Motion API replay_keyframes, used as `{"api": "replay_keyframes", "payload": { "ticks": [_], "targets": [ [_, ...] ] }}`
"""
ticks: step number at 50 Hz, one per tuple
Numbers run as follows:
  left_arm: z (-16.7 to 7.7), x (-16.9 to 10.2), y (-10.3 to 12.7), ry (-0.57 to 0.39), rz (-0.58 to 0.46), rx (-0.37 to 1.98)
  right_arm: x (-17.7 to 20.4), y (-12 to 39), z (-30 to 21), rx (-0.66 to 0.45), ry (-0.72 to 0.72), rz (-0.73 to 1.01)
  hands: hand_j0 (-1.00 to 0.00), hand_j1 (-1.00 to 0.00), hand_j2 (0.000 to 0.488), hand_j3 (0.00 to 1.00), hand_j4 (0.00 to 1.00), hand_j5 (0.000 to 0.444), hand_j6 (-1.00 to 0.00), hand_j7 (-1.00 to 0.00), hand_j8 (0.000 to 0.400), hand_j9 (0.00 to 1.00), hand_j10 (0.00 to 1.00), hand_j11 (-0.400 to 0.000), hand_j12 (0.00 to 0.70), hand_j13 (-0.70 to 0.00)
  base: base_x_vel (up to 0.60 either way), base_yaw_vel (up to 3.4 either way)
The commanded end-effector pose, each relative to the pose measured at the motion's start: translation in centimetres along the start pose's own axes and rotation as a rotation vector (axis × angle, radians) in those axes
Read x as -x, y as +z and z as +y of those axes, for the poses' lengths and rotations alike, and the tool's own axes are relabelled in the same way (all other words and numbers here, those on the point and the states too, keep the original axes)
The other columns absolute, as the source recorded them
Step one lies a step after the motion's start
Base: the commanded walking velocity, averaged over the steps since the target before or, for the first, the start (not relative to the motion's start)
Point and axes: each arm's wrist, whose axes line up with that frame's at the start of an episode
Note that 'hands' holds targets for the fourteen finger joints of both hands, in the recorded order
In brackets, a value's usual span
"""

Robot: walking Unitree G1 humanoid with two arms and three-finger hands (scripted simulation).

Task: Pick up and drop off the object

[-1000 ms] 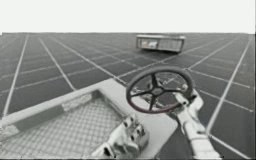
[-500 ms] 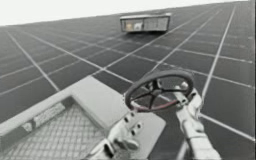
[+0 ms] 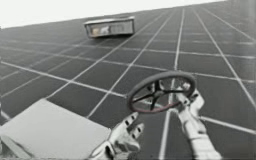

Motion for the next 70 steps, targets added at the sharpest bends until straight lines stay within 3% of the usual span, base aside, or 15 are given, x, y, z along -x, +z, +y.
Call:
{"api": "replay_keyframes", "payload": {
  "ticks": [1, 70],
  "targets": [
    [0.07, 0.2, 0.1, -0.009, -0.015, 0.005, 0.36, 0.65, 0.74, -0.005, 0.021, -0.023, 0.0, 0.0, 0.0, 1.0, 1.0, 0.0, 0.0, 0.0, 0.0, 1.0, 1.0, -0.4, 0.0, -0.7, 0.42, -0.43],
    [0.07, 0.2, 0.1, -0.009, -0.015, 0.005, 0.36, 0.65, 0.74, -0.005, 0.021, -0.023, 0.0, 0.0, 0.0, 1.0, 1.0, 0.0, 0.0, 0.0, 0.0, 1.0, 1.0, -0.4, 0.0, -0.7, 0.48, 0.02]
  ]
}}
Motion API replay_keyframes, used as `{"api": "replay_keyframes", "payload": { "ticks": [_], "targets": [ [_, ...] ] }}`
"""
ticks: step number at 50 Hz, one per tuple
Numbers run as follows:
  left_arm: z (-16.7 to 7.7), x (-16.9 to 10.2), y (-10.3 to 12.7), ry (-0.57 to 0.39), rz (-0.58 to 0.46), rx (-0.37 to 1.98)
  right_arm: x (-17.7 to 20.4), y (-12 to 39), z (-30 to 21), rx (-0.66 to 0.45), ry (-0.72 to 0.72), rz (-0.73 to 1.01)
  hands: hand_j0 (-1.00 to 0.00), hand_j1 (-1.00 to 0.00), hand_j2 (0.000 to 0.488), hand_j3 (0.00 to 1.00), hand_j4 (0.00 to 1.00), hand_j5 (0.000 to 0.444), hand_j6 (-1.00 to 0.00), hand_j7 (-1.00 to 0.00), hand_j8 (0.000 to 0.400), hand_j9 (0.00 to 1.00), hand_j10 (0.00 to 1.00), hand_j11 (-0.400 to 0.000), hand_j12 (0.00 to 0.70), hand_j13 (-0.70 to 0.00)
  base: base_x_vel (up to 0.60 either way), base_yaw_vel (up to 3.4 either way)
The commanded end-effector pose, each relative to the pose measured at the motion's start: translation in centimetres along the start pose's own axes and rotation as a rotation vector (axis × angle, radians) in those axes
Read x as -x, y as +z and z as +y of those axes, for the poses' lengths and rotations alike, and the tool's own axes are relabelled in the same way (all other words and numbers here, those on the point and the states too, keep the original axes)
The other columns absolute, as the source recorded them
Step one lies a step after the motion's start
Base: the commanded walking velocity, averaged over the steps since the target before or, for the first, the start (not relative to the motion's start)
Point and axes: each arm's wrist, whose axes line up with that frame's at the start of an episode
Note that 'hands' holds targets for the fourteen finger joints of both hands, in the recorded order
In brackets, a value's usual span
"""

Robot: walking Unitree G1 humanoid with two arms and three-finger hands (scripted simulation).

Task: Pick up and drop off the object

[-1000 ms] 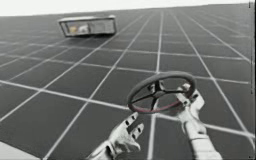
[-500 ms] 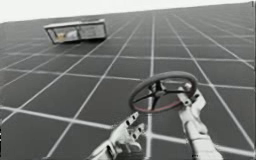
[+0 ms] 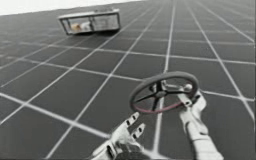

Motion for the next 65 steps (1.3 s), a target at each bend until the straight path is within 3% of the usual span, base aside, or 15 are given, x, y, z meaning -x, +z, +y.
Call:
{"api": "replay_keyframes", "payload": {
  "ticks": [1, 65],
  "targets": [
    [0.43, 0.26, -0.07, -0.003, -0.013, 0.019, 0.42, 0.36, 1.05, 0.007, 0.026, -0.019, 0.0, 0.0, 0.0, 1.0, 1.0, 0.0, 0.0, 0.0, 0.0, 1.0, 1.0, -0.4, 0.0, -0.7, 0.37, 0.45],
    [0.43, 0.26, -0.07, -0.003, -0.013, 0.019, 0.42, 0.36, 1.05, 0.007, 0.026, -0.019, 0.0, 0.0, 0.0, 1.0, 1.0, 0.0, 0.0, 0.0, 0.0, 1.0, 1.0, -0.4, 0.0, -0.7, 0.43, 0.34]
  ]
}}
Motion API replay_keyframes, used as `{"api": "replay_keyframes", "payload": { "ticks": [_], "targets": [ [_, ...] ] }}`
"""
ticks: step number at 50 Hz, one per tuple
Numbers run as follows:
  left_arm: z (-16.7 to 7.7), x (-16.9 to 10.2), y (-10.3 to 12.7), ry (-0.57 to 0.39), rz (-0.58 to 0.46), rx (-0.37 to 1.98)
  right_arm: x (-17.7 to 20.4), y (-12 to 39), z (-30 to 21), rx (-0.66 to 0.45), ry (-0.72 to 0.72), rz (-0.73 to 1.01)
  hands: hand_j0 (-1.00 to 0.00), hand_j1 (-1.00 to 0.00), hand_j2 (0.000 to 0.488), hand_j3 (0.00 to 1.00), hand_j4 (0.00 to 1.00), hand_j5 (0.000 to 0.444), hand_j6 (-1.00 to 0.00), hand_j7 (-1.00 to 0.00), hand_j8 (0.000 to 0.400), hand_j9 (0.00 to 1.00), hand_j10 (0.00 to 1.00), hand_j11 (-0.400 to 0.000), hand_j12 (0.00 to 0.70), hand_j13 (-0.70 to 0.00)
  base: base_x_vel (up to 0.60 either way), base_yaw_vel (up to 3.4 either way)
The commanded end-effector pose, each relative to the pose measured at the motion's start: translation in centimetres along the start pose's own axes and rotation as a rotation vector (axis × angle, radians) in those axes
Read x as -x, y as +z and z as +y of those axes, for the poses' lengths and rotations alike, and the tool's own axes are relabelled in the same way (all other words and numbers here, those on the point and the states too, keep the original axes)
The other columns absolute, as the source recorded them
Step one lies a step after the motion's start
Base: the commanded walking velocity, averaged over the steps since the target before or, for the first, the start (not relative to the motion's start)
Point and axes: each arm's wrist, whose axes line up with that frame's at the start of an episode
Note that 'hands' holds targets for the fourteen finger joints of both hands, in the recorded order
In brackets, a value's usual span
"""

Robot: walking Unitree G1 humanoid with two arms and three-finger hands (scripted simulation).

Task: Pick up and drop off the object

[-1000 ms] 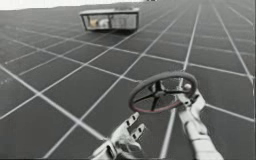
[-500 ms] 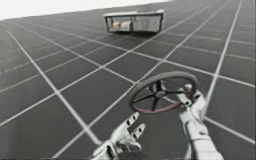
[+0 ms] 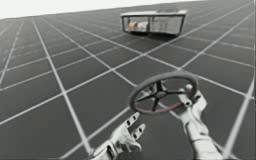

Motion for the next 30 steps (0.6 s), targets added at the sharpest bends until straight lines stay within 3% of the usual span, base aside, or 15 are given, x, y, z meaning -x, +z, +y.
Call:
{"api": "replay_keyframes", "payload": {
  "ticks": [1, 30],
  "targets": [
    [0.31, 0.31, 0.04, -0.004, -0.018, 0.012, 0.52, 0.5, 1.18, 0.0, 0.033, -0.021, 0.0, 0.0, 0.0, 1.0, 1.0, 0.0, 0.0, 0.0, 0.0, 1.0, 1.0, -0.4, 0.0, -0.7, 0.5, 0.21],
    [0.31, 0.31, 0.04, -0.004, -0.018, 0.012, 0.52, 0.5, 1.18, 0.0, 0.033, -0.021, 0.0, 0.0, 0.0, 1.0, 1.0, 0.0, 0.0, 0.0, 0.0, 1.0, 1.0, -0.4, 0.0, -0.7, 0.53, 0.14]
  ]
}}
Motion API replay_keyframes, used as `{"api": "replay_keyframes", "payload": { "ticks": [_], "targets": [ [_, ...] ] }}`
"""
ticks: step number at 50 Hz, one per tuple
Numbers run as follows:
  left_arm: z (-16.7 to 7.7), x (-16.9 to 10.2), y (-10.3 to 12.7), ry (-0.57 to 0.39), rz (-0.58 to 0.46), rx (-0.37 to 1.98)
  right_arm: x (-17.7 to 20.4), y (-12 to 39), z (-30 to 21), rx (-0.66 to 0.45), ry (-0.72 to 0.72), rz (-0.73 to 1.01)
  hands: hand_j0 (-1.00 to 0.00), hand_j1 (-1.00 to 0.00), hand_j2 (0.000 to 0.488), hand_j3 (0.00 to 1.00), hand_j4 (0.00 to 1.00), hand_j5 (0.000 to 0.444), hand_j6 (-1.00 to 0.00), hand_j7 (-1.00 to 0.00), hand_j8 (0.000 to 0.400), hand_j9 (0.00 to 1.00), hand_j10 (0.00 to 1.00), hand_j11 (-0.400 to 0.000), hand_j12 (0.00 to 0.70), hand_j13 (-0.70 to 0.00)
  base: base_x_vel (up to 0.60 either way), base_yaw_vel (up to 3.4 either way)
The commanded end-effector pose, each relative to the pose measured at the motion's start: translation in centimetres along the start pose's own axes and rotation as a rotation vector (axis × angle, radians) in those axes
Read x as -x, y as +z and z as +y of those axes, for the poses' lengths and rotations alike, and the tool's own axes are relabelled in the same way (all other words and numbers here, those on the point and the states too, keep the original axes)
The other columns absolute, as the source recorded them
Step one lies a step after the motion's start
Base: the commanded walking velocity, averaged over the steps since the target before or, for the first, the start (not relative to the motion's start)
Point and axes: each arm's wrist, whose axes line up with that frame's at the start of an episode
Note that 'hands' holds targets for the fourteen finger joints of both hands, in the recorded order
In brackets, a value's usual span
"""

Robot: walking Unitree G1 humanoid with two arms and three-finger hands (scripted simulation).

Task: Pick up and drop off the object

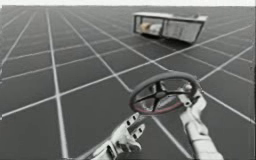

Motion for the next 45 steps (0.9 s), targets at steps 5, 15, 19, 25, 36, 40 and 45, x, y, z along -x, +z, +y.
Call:
{"api": "replay_keyframes", "payload": {
  "ticks": [5, 15, 19, 25, 36, 40, 45],
  "targets": [
    [-0.43, 0.04, 0.23, -0.002, -0.005, -0.02, 0.12, 0.65, 0.2, -0.033, 0.017, -0.011, 0.0, 0.0, 0.0, 1.0, 1.0, 0.0, 0.0, 0.0, 0.0, 1.0, 1.0, -0.4, 0.0, -0.7, 0.56, 0.07],
    [-0.43, 0.04, 0.23, -0.002, -0.005, -0.02, 0.12, 0.65, 0.2, -0.033, 0.017, -0.011, 0.0, 0.0, 0.0, 1.0, 1.0, 0.0, 0.0, 0.0, 0.0, 1.0, 1.0, -0.4, 0.0, -0.7, 0.55, 0.09],
    [-0.43, 0.04, 0.23, -0.002, -0.005, -0.02, 0.12, 0.65, 0.2, -0.033, 0.017, -0.011, 0.0, 0.0, 0.0, 1.0, 1.0, 0.0, 0.0, 0.0, 0.0, 1.0, 1.0, -0.4, 0.0, -0.7, 0.56, 0.08],
    [-0.43, 0.04, 0.23, -0.002, -0.005, -0.02, 0.12, 0.65, 0.2, -0.033, 0.017, -0.011, 0.0, 0.0, 0.0, 1.0, 1.0, 0.0, 0.0, 0.0, 0.0, 1.0, 1.0, -0.4, 0.0, -0.7, 0.58, 0.04],
    [-0.43, 0.04, 0.23, -0.002, -0.005, -0.02, 0.12, 0.65, 0.2, -0.033, 0.017, -0.011, 0.0, 0.0, 0.0, 1.0, 1.0, 0.0, 0.0, 0.0, 0.0, 1.0, 1.0, -0.4, 0.0, -0.7, 0.57, 0.05],
    [-0.43, 0.04, 0.23, -0.002, -0.005, -0.02, 0.12, 0.65, 0.2, -0.033, 0.017, -0.011, 0.0, 0.0, 0.0, 1.0, 1.0, 0.0, 0.0, 0.0, 0.0, 1.0, 1.0, -0.4, 0.0, -0.7, 0.56, 0.07],
    [-0.43, 0.04, 0.23, -0.002, -0.005, -0.02, 0.12, 0.65, 0.2, -0.033, 0.017, -0.011, 0.0, 0.0, 0.0, 1.0, 1.0, 0.0, 0.0, 0.0, 0.0, 1.0, 1.0, -0.4, 0.0, -0.7, 0.57, 0.05]
  ]
}}
